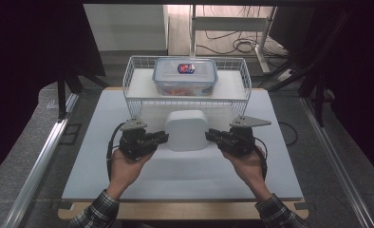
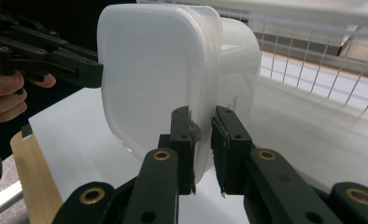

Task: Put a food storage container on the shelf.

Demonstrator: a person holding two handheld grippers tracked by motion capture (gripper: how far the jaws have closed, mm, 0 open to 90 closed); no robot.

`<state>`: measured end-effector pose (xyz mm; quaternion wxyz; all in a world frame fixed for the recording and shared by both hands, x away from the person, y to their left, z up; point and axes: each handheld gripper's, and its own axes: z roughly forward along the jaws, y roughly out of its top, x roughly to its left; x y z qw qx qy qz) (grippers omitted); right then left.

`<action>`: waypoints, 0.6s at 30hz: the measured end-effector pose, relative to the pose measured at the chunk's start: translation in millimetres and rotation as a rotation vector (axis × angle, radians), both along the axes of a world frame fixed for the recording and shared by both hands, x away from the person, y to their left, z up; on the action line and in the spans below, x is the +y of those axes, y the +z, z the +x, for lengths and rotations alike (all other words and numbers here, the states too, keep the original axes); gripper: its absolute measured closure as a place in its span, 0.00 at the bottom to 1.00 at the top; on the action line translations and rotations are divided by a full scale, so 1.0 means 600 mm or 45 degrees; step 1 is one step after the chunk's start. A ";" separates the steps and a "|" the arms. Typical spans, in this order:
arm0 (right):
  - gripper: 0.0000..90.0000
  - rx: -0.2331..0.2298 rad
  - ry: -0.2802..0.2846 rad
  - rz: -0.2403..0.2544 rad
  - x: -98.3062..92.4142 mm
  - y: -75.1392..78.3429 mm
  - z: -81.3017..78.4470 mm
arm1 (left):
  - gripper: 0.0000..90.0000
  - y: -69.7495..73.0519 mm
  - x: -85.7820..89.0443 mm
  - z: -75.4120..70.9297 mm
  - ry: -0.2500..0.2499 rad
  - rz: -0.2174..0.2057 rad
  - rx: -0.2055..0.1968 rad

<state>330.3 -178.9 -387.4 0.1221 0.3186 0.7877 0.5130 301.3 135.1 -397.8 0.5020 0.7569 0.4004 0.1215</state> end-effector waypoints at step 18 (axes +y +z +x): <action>0.87 -0.071 -0.014 0.036 0.005 0.075 0.027 | 0.88 0.076 0.003 0.026 0.007 0.004 -0.083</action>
